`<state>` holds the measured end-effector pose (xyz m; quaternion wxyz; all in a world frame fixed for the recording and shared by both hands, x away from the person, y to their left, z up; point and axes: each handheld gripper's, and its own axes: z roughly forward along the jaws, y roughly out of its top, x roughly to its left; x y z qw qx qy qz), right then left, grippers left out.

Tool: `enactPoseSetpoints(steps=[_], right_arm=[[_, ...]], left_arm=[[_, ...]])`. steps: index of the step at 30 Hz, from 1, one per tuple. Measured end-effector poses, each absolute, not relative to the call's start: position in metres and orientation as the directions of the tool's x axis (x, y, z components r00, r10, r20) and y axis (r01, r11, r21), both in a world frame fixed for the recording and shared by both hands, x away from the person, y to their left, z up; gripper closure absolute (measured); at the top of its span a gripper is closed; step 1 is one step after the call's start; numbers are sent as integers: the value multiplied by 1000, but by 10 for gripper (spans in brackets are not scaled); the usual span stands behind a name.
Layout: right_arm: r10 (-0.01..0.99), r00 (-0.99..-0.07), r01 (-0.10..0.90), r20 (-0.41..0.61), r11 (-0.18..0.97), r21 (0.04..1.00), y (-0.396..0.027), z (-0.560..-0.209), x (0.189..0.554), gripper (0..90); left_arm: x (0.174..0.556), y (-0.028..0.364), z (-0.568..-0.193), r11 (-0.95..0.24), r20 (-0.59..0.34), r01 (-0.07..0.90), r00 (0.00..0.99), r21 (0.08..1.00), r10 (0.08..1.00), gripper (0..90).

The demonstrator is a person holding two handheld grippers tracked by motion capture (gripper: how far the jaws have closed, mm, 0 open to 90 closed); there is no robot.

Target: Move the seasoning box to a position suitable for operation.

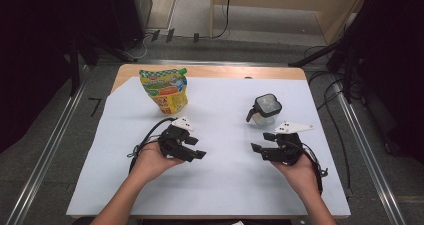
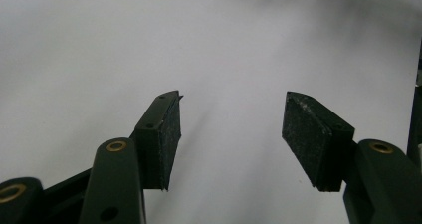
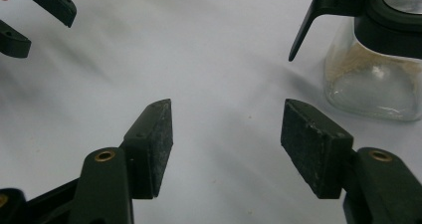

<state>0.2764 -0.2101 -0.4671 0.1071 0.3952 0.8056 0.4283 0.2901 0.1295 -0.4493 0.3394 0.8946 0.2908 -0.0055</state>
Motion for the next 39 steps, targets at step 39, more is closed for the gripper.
enactPoseSetpoints(steps=[39], right_arm=[[750,-641,560,163,313,767,-219,-469,279,395]], left_arm=[[293,139,-446,-597,-216,528,829,604,516,413]])
